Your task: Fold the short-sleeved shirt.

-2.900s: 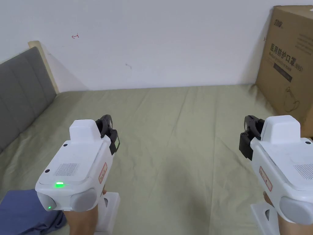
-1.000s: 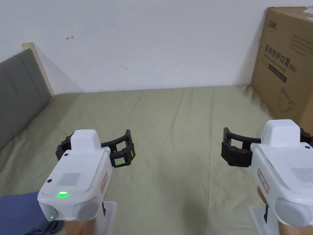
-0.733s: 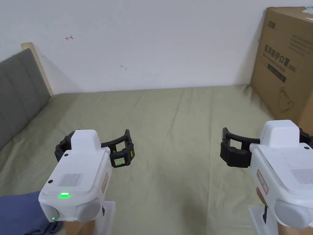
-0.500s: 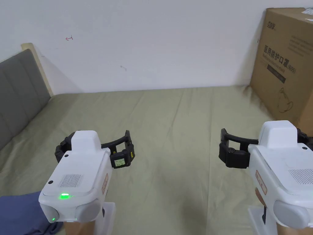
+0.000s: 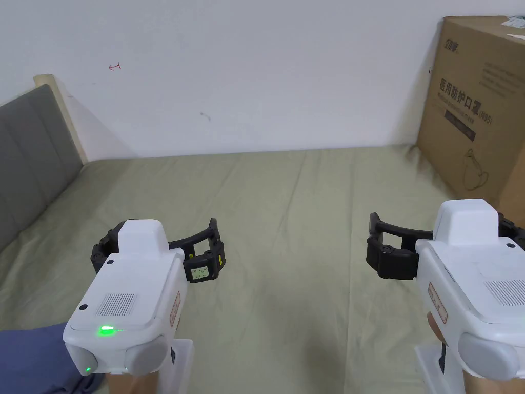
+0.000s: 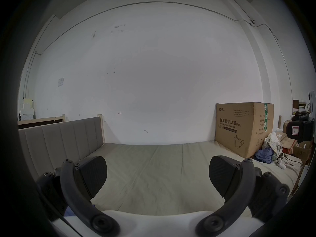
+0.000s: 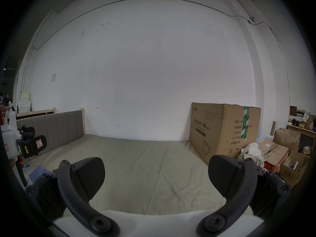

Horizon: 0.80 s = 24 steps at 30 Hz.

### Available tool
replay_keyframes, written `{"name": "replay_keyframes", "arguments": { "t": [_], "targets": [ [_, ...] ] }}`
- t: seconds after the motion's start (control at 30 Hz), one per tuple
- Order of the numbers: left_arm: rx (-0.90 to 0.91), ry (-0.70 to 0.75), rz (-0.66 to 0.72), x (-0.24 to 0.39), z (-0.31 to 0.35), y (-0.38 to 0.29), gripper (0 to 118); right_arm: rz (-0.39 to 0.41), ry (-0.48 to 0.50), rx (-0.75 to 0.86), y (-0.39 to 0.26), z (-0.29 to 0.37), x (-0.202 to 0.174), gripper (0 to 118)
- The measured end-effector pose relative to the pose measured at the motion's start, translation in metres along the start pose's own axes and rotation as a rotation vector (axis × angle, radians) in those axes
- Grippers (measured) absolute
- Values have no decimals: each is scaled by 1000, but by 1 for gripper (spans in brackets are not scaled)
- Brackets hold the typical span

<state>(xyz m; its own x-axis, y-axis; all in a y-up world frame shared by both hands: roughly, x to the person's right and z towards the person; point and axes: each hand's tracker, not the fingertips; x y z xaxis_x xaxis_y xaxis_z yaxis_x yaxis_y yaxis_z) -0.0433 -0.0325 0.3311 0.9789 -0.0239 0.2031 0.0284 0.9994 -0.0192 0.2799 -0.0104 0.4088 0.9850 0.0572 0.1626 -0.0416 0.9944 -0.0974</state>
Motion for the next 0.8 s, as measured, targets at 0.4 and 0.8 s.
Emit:
{"name": "replay_keyframes", "arguments": {
  "t": [0.4, 0.8],
  "targets": [
    [12, -5, -4, 1, 2, 2, 118, 6, -8, 1, 1, 0, 0, 118],
    [12, 0, 1, -1, 3, 2, 118, -196, -99, -197, 1, -13, -2, 118]
  ]
}}
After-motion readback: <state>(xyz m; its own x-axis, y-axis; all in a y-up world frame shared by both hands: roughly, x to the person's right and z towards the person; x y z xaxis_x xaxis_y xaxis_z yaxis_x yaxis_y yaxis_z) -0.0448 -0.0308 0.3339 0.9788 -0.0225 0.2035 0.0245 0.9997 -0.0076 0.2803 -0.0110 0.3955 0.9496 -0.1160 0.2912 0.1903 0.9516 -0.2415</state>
